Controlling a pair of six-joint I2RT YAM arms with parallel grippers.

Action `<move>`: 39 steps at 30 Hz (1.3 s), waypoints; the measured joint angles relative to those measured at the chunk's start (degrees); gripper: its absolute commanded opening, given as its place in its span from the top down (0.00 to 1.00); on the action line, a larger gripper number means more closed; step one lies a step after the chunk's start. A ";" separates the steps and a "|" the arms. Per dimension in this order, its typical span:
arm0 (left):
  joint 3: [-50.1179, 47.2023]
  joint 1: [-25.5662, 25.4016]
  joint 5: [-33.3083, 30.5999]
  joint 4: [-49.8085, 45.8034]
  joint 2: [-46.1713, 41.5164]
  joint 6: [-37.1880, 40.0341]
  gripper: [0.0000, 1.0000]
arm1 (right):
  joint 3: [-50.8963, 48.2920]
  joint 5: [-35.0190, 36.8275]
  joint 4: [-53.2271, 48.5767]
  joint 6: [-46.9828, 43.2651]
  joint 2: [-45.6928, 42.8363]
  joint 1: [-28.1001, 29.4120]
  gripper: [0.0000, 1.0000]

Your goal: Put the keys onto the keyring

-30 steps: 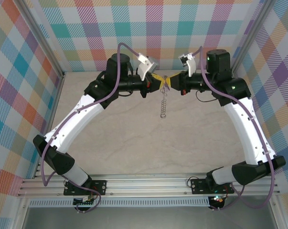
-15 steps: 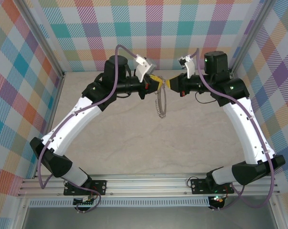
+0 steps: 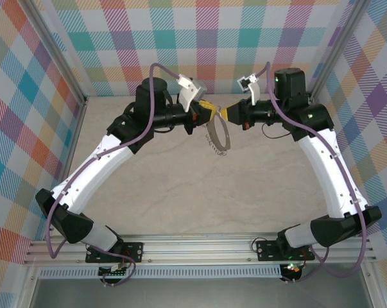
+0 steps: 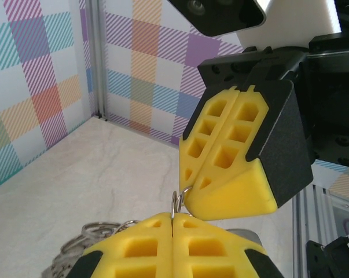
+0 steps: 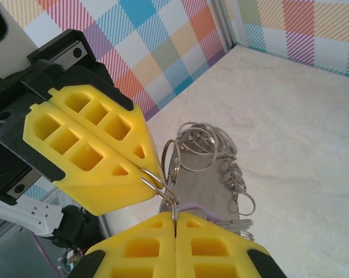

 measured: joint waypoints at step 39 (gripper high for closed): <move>-3.04 1.27 2.62 16.90 -0.17 -6.86 1.00 | -13.33 -13.27 35.28 31.54 -4.55 -10.82 0.48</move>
